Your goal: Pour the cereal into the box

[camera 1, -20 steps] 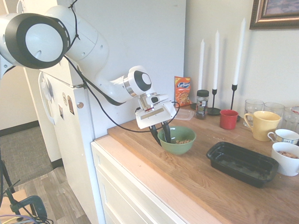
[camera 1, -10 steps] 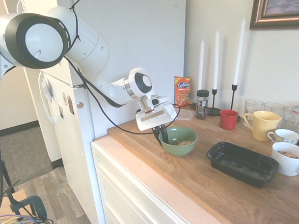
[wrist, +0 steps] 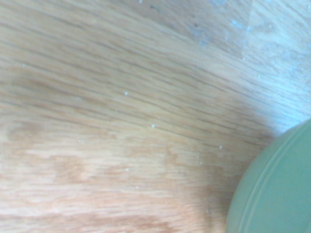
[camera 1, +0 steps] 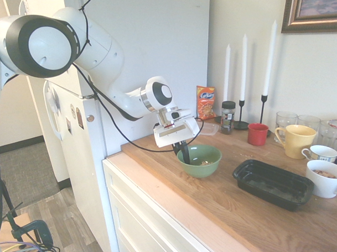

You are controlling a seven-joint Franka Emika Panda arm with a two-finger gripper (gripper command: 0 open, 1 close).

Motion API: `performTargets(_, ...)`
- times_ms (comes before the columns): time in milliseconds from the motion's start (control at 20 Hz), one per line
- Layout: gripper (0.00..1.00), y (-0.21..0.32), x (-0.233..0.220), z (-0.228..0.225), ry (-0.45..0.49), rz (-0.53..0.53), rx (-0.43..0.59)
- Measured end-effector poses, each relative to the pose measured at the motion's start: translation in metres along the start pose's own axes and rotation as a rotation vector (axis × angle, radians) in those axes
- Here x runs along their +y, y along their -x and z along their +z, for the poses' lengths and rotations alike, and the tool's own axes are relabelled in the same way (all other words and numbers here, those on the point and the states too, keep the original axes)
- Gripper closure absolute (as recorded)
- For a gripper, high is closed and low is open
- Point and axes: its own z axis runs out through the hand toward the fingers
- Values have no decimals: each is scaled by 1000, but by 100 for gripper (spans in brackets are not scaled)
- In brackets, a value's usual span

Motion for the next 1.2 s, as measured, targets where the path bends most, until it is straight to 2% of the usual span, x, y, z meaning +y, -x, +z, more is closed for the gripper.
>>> performTargets(300,100,-14,14,-31,-55,46,9)
performTargets(500,100,-44,33,-52,-115,93,-7)
performTargets(900,100,-140,105,-73,-361,169,-148)
performTargets(1200,100,-189,151,-50,-521,191,-311)
